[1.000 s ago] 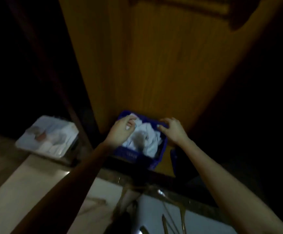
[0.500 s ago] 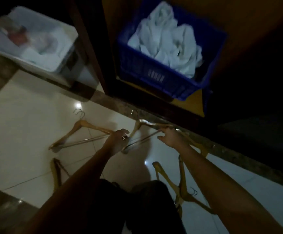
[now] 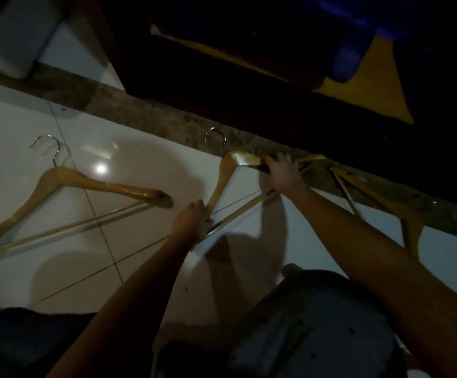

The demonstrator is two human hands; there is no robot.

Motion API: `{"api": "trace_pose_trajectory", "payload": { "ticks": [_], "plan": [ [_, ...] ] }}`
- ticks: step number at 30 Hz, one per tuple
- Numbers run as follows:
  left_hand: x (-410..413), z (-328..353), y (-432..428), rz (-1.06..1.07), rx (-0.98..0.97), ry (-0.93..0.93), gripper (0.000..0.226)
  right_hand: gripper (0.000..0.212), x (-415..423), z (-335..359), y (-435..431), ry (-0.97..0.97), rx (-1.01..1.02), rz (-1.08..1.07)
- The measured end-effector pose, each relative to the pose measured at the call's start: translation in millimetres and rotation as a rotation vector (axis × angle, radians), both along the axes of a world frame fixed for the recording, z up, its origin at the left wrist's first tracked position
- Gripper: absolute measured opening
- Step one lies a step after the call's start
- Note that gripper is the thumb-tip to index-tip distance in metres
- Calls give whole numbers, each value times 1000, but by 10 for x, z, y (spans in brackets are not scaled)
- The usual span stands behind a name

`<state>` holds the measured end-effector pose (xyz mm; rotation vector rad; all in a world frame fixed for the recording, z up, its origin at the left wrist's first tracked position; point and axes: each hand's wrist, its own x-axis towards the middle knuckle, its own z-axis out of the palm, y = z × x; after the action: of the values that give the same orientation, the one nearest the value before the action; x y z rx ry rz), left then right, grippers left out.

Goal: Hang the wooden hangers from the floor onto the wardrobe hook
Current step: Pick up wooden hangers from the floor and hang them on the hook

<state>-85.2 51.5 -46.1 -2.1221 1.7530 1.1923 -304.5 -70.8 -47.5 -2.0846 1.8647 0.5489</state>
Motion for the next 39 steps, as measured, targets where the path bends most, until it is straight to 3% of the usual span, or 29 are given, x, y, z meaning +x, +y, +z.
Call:
{"api": "trace_pose_trajectory", "payload": {
  "ticks": [3,5,11,16,22,29,39],
  "plan": [
    [10,-108,34,50,-13,7,26,43,-1,-162,82,79,-81,1],
    [71,-43,62,96,-3,33,21,40,-39,-169,171,80,-33,8],
    [482,884,87,234,31,139,28,31,-19,672,593,-249,73,-150],
    [813,2567,106,203,42,206,30,22,-25,2338,861,-511,95,-302],
    [909,4977,-92,112,-93,314,24,19,-156,4943,823,-640,38,-376],
    [890,7539,-537,54,-351,398,28,53,-324,7710,696,-470,-203,-447],
    [822,10457,-1386,-169,-773,289,22,48,-334,10195,462,-447,-602,-473]
  ]
}}
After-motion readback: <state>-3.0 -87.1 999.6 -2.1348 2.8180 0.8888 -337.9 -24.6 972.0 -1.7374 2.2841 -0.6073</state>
